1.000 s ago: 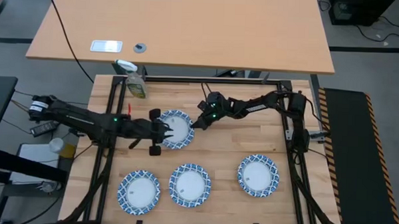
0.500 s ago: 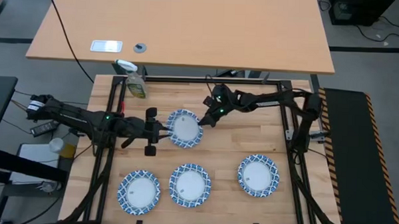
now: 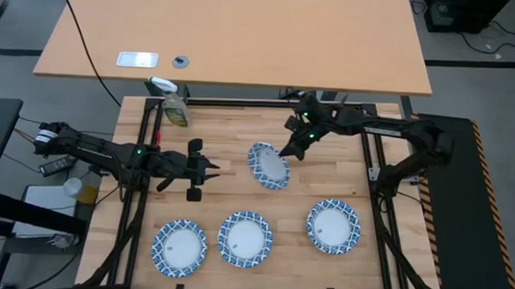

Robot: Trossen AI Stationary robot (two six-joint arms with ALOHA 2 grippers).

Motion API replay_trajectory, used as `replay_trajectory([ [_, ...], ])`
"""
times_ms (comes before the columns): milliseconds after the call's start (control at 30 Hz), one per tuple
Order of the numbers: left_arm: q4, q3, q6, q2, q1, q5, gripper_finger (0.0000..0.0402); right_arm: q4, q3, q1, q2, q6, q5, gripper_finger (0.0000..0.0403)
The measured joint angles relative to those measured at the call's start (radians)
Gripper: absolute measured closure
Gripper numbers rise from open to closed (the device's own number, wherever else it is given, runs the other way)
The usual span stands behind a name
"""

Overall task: Nest bowls inside each other
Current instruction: Stack the white bowl on top of the stacked white bowl

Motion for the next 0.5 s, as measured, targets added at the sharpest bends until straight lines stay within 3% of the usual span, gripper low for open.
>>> replay_trajectory([
  [500,0.003,0.0,-0.011,0.0,0.0,0.0,0.0297,-0.312,0.001,0.001,-0.158,-0.043,0.053,0.0355],
])
